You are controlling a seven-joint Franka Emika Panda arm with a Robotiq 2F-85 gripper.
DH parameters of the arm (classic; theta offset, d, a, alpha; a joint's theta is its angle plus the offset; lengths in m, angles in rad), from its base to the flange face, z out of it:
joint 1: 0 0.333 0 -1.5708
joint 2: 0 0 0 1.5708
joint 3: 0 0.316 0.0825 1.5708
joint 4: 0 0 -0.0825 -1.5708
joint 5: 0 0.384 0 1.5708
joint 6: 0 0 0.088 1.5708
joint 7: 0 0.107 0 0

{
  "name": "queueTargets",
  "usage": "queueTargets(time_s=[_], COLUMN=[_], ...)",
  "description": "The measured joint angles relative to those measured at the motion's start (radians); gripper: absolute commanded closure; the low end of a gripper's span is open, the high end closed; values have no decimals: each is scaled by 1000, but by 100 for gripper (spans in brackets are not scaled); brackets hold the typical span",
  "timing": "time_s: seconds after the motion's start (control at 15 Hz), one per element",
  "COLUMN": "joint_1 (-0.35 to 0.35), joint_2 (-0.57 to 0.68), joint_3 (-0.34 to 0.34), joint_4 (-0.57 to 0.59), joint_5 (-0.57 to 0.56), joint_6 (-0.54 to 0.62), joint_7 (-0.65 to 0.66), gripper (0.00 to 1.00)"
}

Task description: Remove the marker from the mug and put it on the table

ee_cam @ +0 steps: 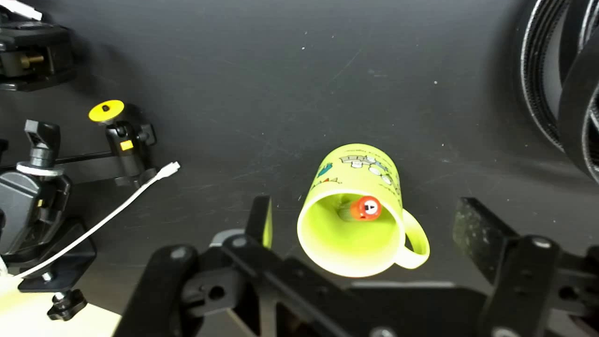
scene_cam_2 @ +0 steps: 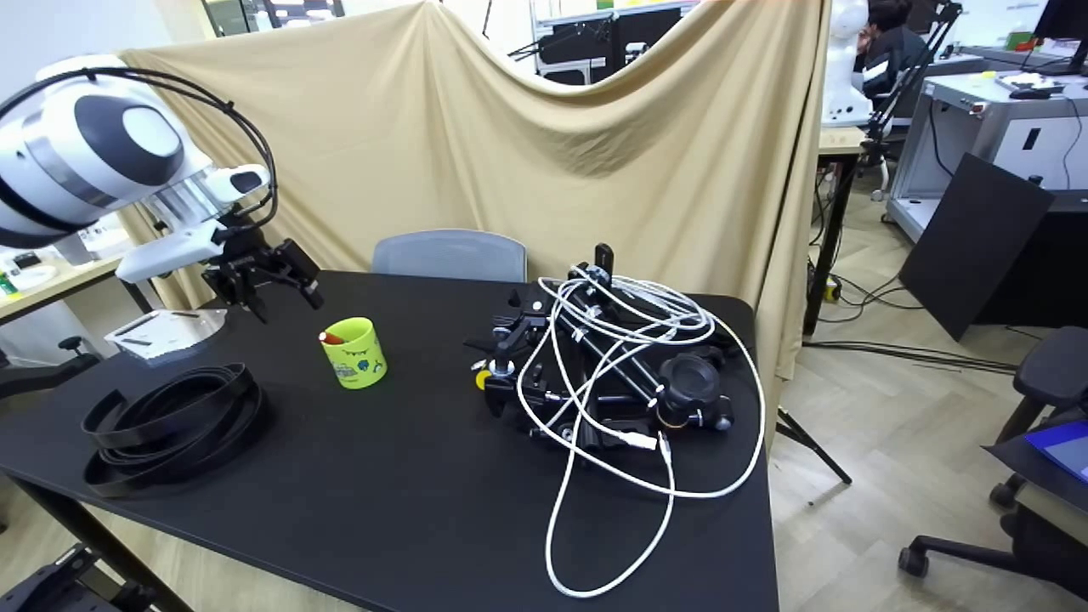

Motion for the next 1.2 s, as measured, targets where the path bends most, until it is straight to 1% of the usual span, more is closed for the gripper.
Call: queueTargets(time_s=[0.4,0.73,1.07,1.2], joint_1=[2,3,4,10], joint_2=[23,38,96,122], joint_3=[-5,-26,-52,-60], joint_4=[0,3,25,41], joint_5=[0,-65,-137,-141], joint_6=[4,29,70,87], joint_7=[7,6,5,-4], gripper=[0,0,0,0])
